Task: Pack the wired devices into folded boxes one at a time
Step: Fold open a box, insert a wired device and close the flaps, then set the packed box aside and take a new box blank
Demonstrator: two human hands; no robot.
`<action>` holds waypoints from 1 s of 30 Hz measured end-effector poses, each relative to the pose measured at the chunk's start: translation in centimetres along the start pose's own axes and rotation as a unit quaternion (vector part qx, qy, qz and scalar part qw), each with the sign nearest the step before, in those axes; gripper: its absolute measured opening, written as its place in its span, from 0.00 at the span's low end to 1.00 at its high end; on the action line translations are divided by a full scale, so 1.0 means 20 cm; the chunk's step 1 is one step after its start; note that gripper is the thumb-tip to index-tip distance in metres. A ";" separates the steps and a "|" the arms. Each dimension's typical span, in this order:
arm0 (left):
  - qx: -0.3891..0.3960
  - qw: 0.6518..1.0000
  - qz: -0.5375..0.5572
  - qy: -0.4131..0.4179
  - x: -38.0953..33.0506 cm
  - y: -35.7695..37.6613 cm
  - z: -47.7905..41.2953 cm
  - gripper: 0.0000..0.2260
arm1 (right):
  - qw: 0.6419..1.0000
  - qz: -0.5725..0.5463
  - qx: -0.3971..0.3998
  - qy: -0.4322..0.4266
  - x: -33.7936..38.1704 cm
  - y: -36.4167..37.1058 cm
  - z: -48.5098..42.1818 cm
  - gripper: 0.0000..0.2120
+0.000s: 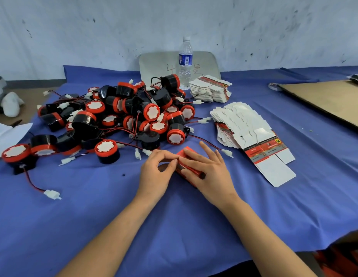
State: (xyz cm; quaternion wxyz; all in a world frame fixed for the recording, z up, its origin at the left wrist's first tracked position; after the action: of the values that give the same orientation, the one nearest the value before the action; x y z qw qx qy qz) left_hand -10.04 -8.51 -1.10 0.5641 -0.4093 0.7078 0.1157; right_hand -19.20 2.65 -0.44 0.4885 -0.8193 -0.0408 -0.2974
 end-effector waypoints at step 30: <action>0.089 0.995 -0.029 -0.033 0.09 0.09 0.00 0.17 | 0.460 -0.504 -0.701 0.210 -0.62 -0.78 1.05 0.45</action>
State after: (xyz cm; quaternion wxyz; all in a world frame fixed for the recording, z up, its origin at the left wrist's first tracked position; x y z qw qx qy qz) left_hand -11.40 -8.12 -3.37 0.6242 -0.3742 0.6841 0.0494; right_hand -25.58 30.83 -2.06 -0.4907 -0.6358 -0.1202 -0.5835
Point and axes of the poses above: each hand's wrist, its own z-axis away from the middle knuckle, its own y-axis out of the palm, x = y × z, the point moved 9 cm from there along -z, towards the middle knuckle, and after that the axes turned 5 degrees about x, right-handed, at the moved point
